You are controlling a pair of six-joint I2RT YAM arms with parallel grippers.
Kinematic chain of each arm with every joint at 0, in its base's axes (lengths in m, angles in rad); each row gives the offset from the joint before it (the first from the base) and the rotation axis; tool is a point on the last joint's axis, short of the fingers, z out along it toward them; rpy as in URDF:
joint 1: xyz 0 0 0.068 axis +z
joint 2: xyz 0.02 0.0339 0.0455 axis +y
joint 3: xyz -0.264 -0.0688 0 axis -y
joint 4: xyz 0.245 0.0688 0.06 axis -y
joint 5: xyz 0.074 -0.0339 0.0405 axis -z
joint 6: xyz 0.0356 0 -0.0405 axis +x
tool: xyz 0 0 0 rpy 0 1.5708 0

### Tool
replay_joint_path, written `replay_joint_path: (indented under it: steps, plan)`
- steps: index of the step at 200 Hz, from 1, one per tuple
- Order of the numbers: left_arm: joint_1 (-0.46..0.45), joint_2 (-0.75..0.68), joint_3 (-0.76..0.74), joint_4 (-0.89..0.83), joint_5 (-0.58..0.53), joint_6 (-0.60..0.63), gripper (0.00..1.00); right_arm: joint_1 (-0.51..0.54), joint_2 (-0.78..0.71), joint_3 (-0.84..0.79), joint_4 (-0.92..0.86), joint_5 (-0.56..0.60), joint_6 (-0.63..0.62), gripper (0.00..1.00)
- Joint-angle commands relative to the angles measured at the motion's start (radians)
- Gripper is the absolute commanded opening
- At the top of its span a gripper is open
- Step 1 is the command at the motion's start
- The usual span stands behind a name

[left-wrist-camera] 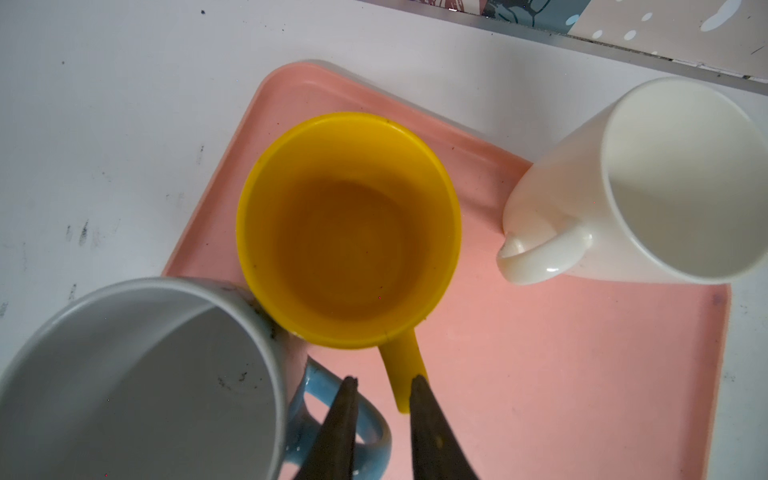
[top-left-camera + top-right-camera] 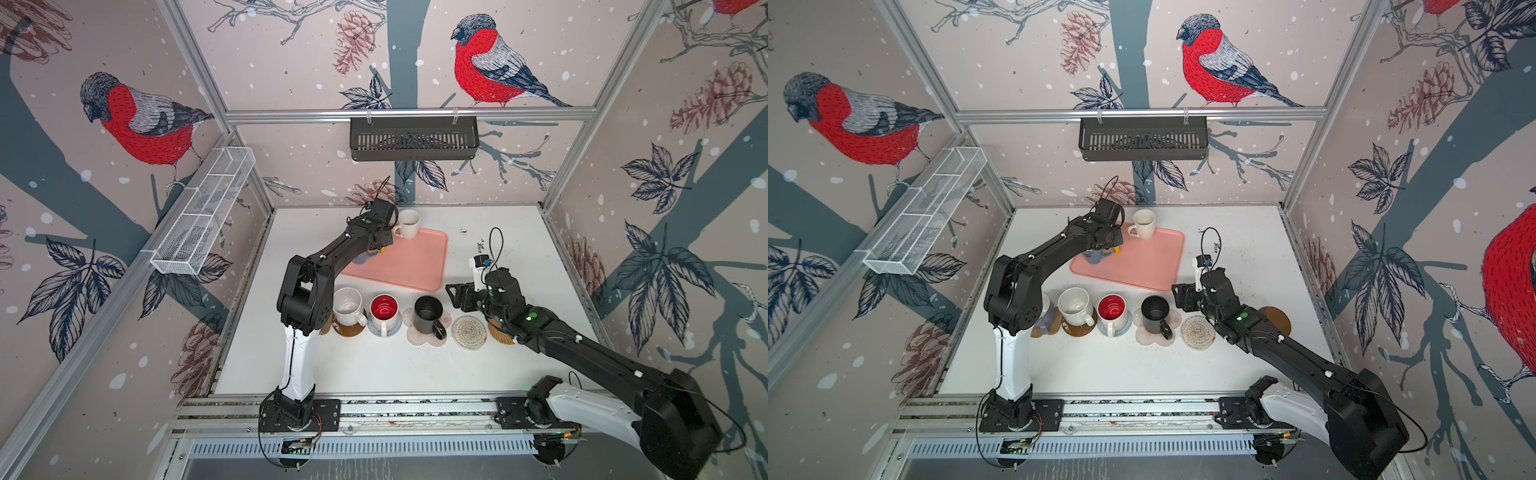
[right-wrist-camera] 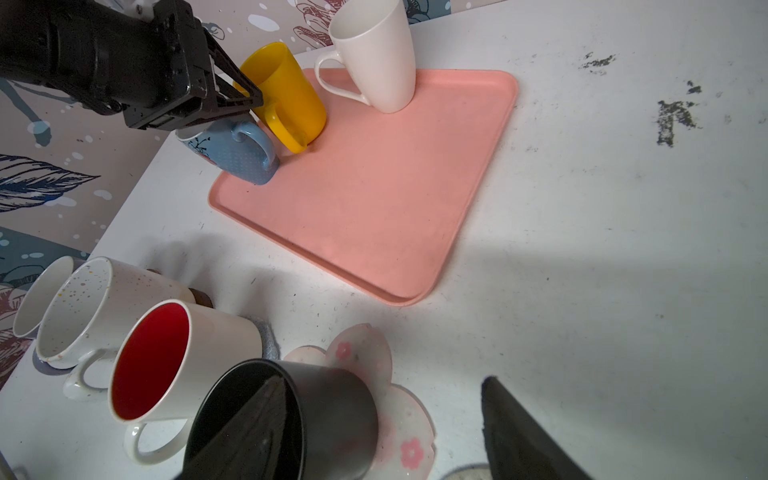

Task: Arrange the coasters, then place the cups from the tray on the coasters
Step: 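Position the left gripper above the blue floral mug on the tray, then lower the left gripper onto the blue floral mug's rim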

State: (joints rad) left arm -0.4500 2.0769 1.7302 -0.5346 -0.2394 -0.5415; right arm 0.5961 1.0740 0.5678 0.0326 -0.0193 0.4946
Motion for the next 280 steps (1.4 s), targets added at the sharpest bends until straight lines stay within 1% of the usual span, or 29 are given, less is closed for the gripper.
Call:
replay_joint_path:
  steps: [1,175,280]
  plan:
    - [-0.001,-0.02,-0.024,-0.006,0.0,0.009,0.25,0.001,0.003,-0.002,0.027,-0.004,0.001,0.74]
    - [-0.006,-0.106,-0.16,0.025,0.01,0.006,0.24,0.001,0.0,-0.002,0.026,0.01,-0.001,0.74]
    - [-0.026,-0.13,-0.199,0.013,0.002,0.017,0.24,0.001,-0.005,-0.003,0.024,0.01,-0.002,0.75]
